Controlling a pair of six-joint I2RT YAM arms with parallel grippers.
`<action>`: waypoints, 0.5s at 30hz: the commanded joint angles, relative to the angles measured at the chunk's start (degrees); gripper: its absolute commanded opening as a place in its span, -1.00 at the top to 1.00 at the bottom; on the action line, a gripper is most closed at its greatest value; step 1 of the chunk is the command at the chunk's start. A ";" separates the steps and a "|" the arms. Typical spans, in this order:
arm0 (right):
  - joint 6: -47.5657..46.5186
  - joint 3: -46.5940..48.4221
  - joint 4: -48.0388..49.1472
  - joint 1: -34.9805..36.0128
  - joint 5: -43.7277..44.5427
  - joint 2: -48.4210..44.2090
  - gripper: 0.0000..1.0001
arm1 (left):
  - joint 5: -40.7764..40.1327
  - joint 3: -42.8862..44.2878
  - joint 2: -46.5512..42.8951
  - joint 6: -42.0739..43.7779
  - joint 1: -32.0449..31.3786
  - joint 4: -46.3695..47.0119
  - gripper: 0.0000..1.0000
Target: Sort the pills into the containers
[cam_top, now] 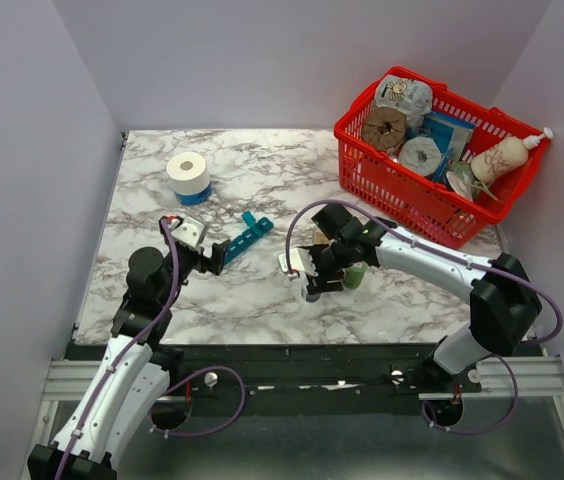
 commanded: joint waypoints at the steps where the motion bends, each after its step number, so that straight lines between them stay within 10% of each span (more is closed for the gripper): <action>1: 0.57 -0.60 0.84 0.21 1.78 1.05 -0.36 | 3.77 -1.00 -0.44 -2.81 0.04 2.20 -0.97; 9: 1.36 0.19 0.31 0.29 0.55 2.37 -0.15 | 8.59 -1.62 -0.36 -5.02 0.13 3.26 -0.97; 15: 5.22 3.71 -3.64 0.29 -3.14 1.24 0.52 | 24.24 -2.59 4.47 -0.54 -5.56 4.58 -0.82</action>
